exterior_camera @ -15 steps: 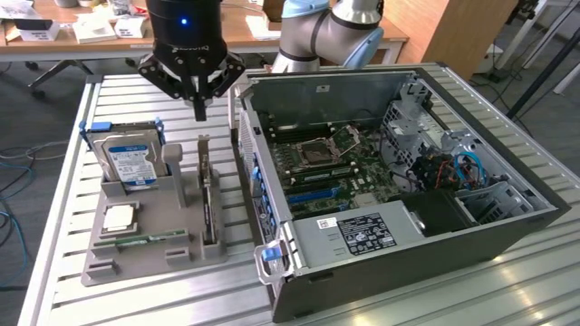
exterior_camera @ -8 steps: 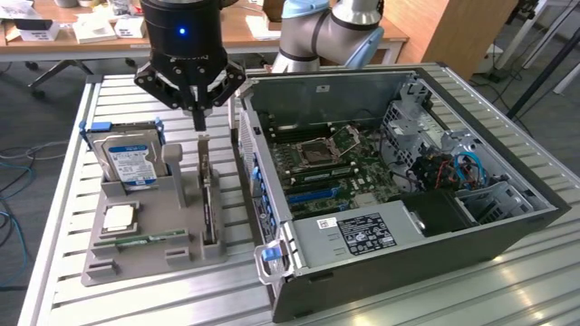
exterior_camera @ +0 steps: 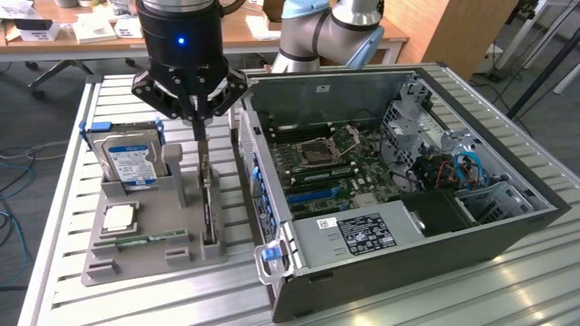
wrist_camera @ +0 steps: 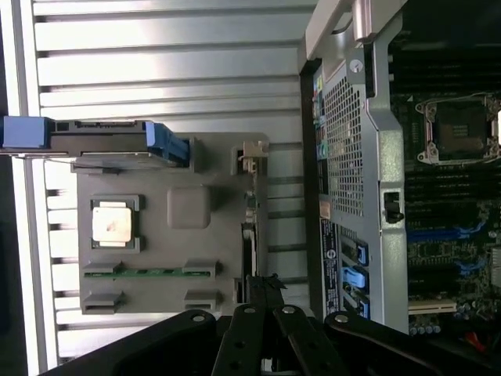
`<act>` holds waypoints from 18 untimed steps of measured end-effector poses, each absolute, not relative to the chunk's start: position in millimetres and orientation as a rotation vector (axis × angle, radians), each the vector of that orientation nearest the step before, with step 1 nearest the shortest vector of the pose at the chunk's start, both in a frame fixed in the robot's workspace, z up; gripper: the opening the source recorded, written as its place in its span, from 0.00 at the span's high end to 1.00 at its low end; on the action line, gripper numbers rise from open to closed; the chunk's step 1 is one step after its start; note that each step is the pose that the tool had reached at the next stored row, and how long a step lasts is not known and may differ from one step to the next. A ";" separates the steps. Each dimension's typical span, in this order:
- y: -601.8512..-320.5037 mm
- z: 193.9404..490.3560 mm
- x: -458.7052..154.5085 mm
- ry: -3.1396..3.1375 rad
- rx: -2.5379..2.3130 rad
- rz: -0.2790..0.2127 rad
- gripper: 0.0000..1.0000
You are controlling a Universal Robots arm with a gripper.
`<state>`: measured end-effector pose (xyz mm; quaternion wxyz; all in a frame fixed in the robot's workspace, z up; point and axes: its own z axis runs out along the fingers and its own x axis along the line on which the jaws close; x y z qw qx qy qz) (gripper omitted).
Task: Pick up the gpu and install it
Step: 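Reach for the gpu, then pick up the gpu and move the gpu toward the slot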
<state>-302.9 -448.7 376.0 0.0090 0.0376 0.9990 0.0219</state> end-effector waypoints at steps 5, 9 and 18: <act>-458.1 375.7 -303.7 3.121 0.117 0.069 0.90; -460.4 375.5 -304.0 3.122 0.118 0.068 0.90; -460.5 375.5 -303.9 3.122 0.117 0.068 0.90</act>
